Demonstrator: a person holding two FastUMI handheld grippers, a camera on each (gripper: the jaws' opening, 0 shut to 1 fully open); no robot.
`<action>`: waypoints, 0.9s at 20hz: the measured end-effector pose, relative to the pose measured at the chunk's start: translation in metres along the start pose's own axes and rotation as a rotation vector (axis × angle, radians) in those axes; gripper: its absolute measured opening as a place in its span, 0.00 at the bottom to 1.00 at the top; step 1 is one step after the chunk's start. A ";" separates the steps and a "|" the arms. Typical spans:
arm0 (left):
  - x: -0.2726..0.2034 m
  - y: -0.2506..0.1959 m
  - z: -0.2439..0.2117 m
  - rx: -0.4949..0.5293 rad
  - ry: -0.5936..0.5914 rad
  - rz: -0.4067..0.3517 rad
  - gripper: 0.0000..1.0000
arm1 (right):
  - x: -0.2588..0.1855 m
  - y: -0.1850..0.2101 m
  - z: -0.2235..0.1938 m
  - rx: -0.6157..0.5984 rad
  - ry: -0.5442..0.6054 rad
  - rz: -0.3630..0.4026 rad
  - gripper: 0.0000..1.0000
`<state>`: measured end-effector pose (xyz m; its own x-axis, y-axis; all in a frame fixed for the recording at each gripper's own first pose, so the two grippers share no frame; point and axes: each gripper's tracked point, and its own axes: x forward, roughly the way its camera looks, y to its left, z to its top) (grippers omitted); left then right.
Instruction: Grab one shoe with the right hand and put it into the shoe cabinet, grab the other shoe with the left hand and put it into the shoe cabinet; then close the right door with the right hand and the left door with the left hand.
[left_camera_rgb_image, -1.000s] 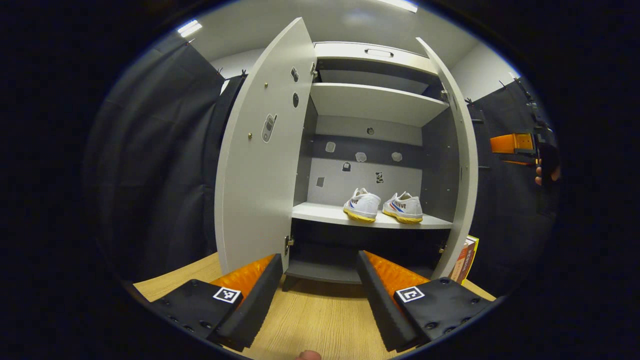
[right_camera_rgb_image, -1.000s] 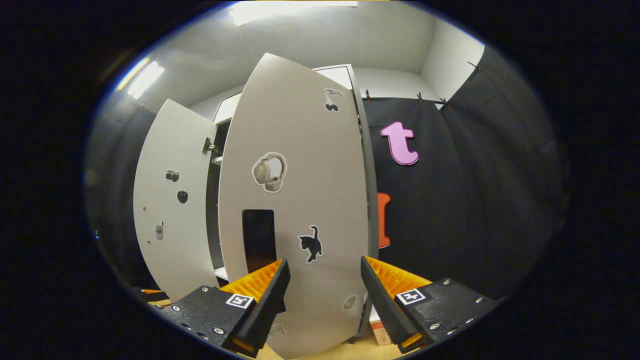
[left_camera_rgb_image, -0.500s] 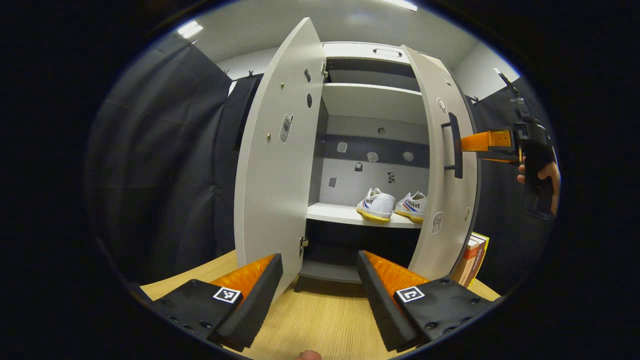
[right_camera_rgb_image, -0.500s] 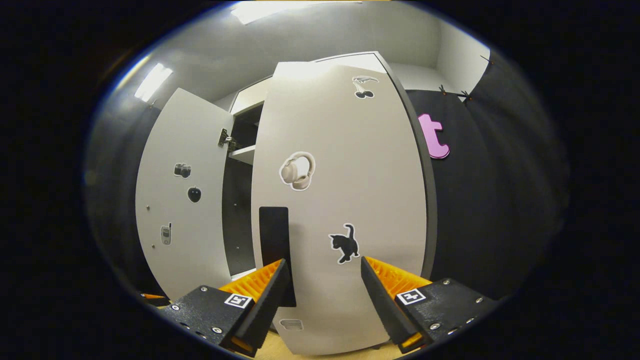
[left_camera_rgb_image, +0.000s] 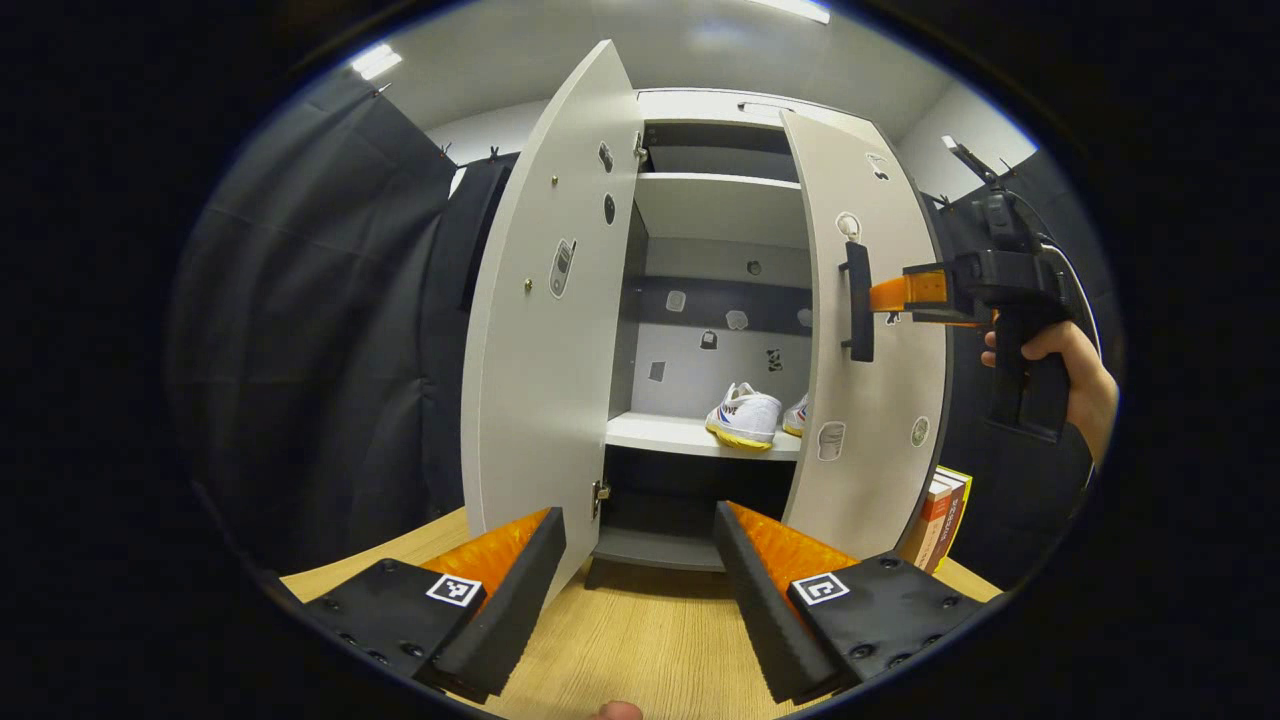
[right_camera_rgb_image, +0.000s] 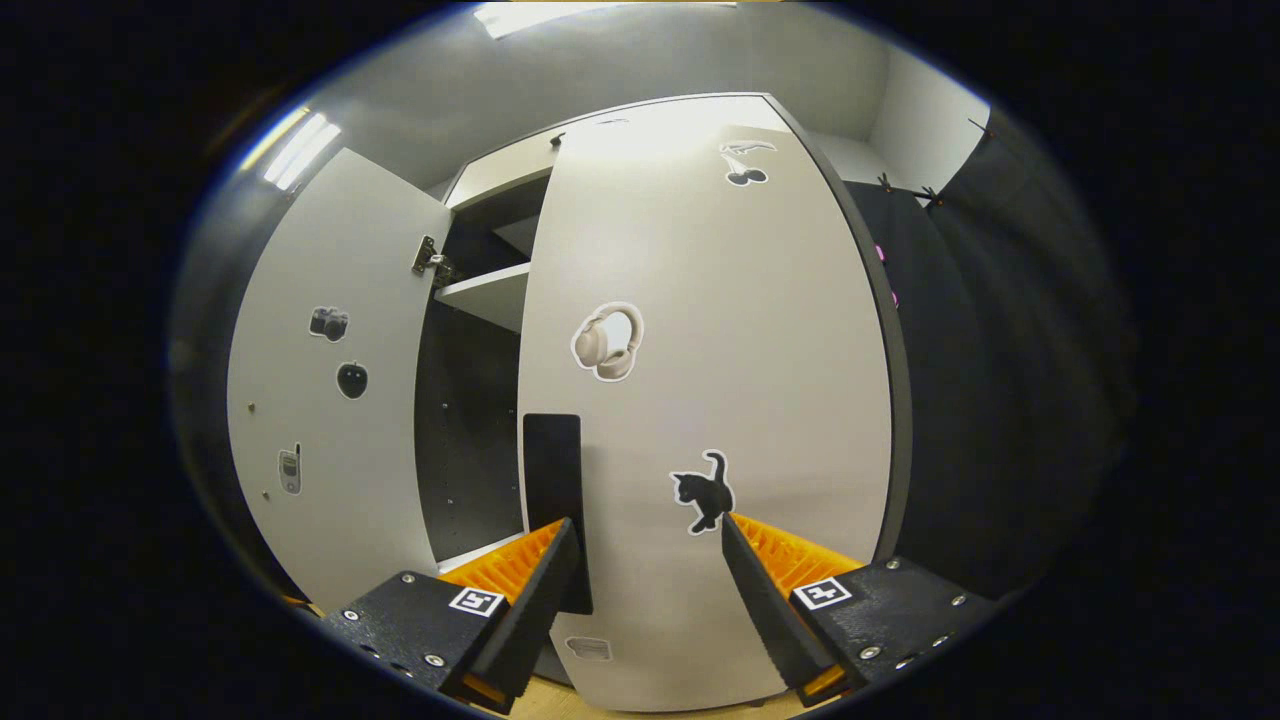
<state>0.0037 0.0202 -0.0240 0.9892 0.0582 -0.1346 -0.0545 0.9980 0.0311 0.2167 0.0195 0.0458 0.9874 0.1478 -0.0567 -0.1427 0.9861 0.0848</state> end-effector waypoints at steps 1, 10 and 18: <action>0.000 0.000 0.000 -0.001 0.000 -0.002 0.97 | 0.001 0.001 -0.001 -0.006 0.001 -0.003 0.89; -0.002 -0.002 0.005 -0.006 -0.014 -0.015 0.97 | 0.009 0.002 -0.003 0.000 0.006 -0.039 0.90; -0.008 -0.014 0.016 -0.029 -0.020 -0.057 0.97 | -0.046 -0.018 0.016 -0.014 -0.047 -0.093 0.92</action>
<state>-0.0008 0.0052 -0.0074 0.9933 0.0009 -0.1156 -0.0015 1.0000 -0.0048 0.1744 -0.0061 0.0626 0.9985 0.0518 -0.0173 -0.0505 0.9964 0.0676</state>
